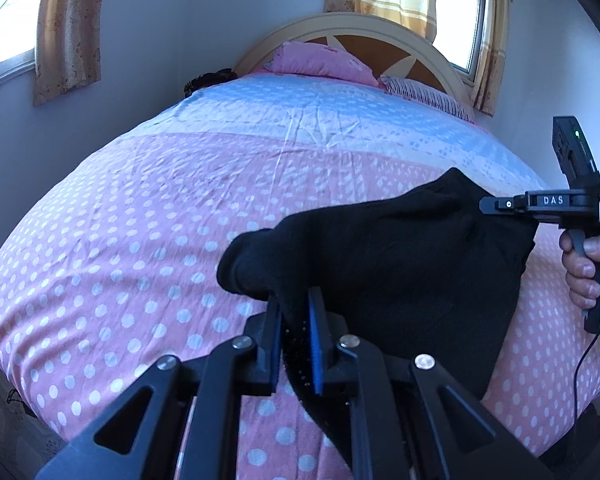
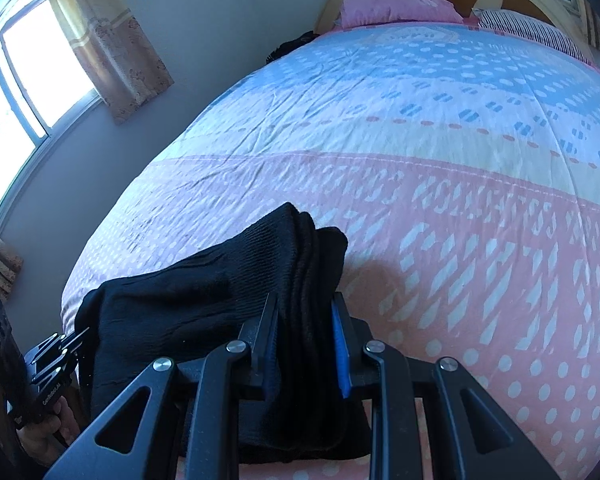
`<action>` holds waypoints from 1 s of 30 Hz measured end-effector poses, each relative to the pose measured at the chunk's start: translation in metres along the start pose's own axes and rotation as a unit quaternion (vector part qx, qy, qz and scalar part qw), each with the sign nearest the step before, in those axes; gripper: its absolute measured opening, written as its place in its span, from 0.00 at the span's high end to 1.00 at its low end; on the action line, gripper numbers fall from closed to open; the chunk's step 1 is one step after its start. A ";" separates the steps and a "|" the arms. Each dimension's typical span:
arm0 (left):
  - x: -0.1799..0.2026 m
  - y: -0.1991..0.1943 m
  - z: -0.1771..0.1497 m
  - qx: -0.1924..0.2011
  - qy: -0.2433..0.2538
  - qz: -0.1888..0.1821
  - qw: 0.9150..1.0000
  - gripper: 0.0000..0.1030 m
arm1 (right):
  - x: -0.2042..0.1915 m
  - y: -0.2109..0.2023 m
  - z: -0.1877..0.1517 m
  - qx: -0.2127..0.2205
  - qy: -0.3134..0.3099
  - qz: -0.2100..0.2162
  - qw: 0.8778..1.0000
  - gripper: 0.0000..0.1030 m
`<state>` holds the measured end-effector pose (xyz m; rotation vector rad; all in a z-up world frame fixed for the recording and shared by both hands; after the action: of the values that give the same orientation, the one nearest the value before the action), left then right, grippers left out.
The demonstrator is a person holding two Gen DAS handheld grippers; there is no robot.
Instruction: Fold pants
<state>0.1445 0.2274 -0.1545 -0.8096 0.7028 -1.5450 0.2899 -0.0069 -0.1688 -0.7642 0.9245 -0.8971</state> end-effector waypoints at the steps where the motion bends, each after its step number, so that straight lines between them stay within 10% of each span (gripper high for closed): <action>1: 0.000 0.001 -0.001 0.000 0.002 0.001 1.000 0.83 | 0.001 0.002 0.000 -0.002 0.001 -0.001 1.000 0.76; 20: -0.014 0.012 -0.009 -0.002 -0.005 0.042 0.999 0.32 | 0.018 0.011 0.001 -0.014 0.019 -0.031 0.999 0.57; 22: -0.019 0.007 -0.010 -0.007 -0.011 0.053 0.999 0.27 | 0.025 0.001 0.000 0.001 0.036 -0.042 0.998 0.44; 30: -0.015 -0.062 -0.009 0.047 -0.022 0.074 0.996 0.08 | 0.011 -0.083 -0.033 0.095 0.040 -0.111 0.988 0.43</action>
<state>0.1029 0.2494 -0.1111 -0.7045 0.6383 -1.4121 0.2384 -0.0580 -0.1148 -0.6799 0.8202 -1.2017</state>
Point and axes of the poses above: each gripper's, at about its wrist camera, not at the fingertips, and y roughly the way its jaws point, x to its right, z to its top, the point moved 6 cm from there along y, roughly the way its jaws point, and after that the axes turned 11 degrees about -x, right-handed, at the moved point
